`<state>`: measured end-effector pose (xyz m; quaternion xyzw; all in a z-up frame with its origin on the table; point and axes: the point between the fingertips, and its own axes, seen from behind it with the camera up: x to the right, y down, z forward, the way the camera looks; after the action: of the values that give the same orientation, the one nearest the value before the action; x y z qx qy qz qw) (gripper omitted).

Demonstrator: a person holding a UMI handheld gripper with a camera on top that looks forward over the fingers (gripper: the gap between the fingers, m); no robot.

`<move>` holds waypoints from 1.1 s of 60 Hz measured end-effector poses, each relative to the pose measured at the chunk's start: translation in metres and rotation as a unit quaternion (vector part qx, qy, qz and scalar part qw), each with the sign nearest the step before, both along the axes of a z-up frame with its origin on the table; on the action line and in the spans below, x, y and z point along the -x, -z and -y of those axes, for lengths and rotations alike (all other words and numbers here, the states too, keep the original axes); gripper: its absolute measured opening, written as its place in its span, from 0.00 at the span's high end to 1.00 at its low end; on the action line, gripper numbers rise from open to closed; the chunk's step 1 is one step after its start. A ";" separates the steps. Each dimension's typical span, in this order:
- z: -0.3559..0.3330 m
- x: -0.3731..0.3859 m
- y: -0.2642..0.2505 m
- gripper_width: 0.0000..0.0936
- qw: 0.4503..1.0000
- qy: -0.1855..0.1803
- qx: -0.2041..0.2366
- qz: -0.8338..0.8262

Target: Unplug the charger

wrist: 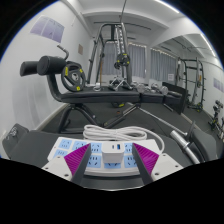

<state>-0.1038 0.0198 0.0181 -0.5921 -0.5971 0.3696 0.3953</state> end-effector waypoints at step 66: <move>-0.195 -0.031 0.040 0.64 0.991 0.032 0.000 0.133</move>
<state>-0.0728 0.2152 -0.0221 -0.6548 -0.6255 0.2748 0.3233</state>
